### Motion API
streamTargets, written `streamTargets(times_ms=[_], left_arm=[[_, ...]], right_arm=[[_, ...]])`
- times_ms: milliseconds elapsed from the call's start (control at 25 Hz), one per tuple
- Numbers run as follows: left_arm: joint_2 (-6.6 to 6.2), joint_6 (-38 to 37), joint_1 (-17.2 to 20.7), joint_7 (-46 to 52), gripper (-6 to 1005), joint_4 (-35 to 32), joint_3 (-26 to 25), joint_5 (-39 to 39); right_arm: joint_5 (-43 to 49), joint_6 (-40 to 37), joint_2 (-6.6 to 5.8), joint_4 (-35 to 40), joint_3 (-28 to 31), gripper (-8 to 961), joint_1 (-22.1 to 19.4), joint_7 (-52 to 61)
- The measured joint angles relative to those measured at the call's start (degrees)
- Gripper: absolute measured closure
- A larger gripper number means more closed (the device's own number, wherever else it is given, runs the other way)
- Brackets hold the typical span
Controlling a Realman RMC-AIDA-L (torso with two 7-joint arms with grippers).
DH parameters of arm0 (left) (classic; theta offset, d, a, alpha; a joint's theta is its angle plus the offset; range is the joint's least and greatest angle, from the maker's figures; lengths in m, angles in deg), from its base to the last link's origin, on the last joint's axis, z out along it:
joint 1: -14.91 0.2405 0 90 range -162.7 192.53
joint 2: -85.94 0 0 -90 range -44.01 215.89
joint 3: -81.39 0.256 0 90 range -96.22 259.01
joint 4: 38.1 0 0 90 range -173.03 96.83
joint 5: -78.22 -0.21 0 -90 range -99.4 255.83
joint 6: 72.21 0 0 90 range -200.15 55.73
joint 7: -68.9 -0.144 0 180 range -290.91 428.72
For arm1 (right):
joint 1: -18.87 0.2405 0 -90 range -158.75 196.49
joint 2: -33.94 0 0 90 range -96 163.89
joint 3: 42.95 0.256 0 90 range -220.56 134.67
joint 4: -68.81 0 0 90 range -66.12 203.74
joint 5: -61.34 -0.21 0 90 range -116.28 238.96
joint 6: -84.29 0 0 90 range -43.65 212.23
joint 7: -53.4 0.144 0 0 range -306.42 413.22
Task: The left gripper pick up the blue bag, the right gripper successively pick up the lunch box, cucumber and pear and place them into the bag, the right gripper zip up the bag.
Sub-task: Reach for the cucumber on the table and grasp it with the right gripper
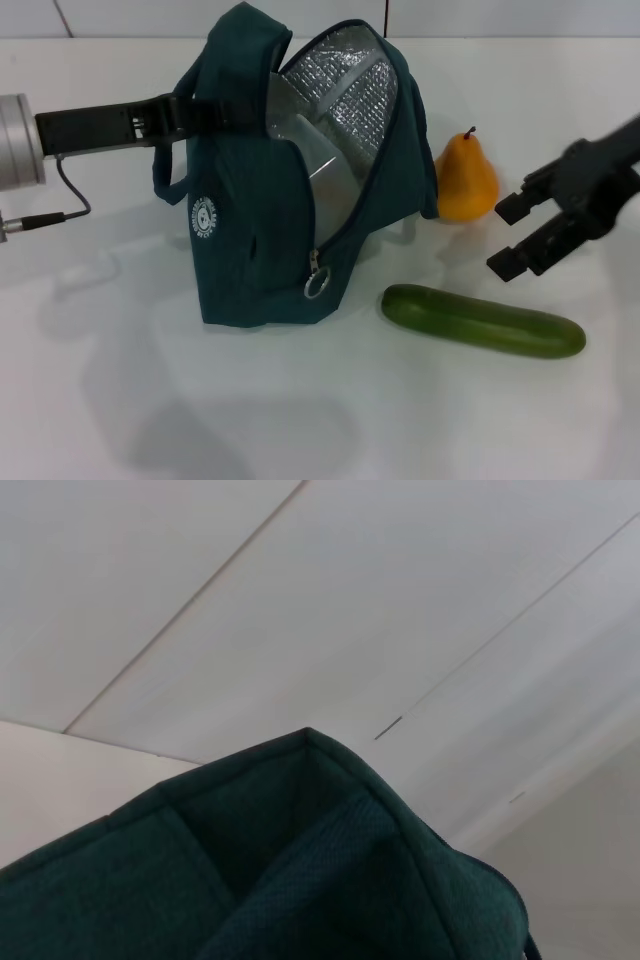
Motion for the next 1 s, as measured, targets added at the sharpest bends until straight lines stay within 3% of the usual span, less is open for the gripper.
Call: streamTargets(times_ms=[160, 360, 640, 1000], left_arm=[[-0.01, 0.0, -0.2, -0.5, 949, -0.1, 0.0, 0.0], [0.58, 0.0, -0.6, -2.2, 949, 0.1, 0.1, 0.0], [0.76, 0.0, -0.6, -2.7, 949, 0.9, 0.3, 0.5], [0.87, 0.5, -0.7, -2.8, 949, 1.0, 0.3, 0.7]], right_arm=[[6.3, -0.7, 1.02, 0.2, -5.7, 74, 5.7, 5.0], [16.8, -0.4, 4.32, -0.9, -10.5, 75, 11.0, 6.8], [17.4, 4.8, 4.52, -2.9, -19.2, 77, 11.7, 8.1], [16.4, 11.2, 4.66, -7.5, -24.5, 79, 11.8, 8.0]])
